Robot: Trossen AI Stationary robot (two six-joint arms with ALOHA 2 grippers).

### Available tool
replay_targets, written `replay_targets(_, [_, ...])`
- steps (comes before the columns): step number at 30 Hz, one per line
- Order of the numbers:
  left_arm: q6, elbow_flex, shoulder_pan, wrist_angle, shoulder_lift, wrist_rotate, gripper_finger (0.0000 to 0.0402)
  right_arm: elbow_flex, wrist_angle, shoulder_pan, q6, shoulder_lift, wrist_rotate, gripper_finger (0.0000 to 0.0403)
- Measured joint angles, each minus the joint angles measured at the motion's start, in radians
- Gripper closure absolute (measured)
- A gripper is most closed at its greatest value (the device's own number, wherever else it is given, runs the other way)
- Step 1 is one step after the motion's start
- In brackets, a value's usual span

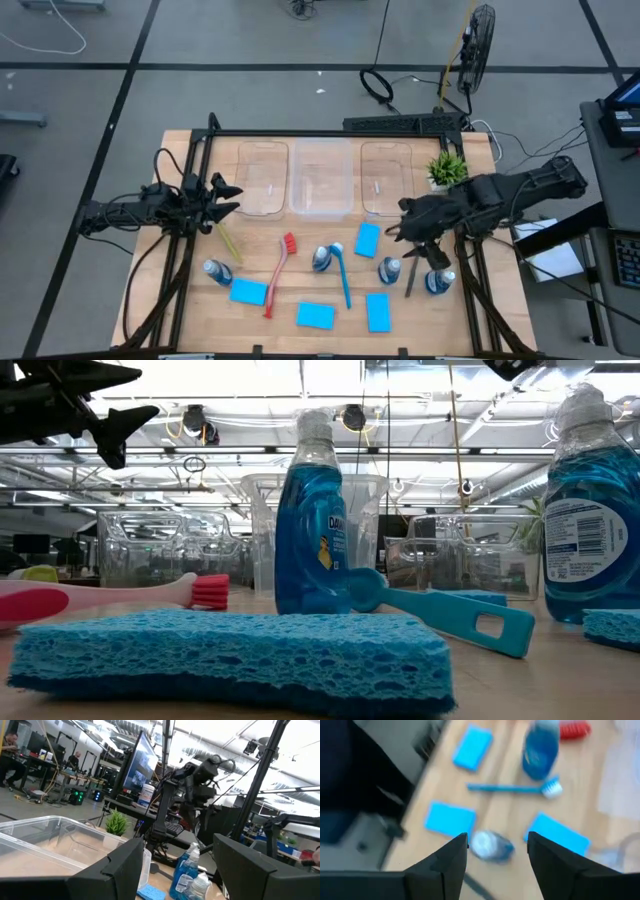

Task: Pick & Place Kitchen Sink Supplies
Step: Put the blue dishwashing liquid bottle into the right transparent bin

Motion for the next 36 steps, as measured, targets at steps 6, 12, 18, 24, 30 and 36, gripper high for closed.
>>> replay_targets(6, [0.000, 0.000, 0.000, -0.010, 0.001, 0.000, 0.0160, 0.064, -0.104, 0.047, -0.111, 0.113, 0.014, 0.0178])
replay_targets(12, [-0.037, 0.000, 0.000, -0.058, 0.001, 0.000, 0.0160, 0.065, -0.101, 0.052, -0.103, 0.123, 0.040, 0.0165])
replay_targets(18, [-0.057, 0.000, 0.000, -0.071, 0.001, 0.000, 0.0160, 0.066, -0.097, 0.091, -0.178, 0.139, 0.040, 0.0158])
replay_targets(24, [-0.057, 0.000, 0.000, -0.072, 0.001, 0.000, 0.0160, 0.066, -0.118, 0.126, -0.357, 0.189, 0.050, 0.0158])
replay_targets(30, [-0.061, 0.000, 0.000, -0.072, 0.001, 0.000, 0.0160, 0.066, -0.113, 0.155, -0.577, 0.222, 0.225, 0.0158])
replay_targets(36, [-0.090, 0.000, 0.000, -0.072, 0.001, 0.001, 0.0160, 0.066, -0.108, 0.156, -0.629, 0.225, 0.243, 0.0160])
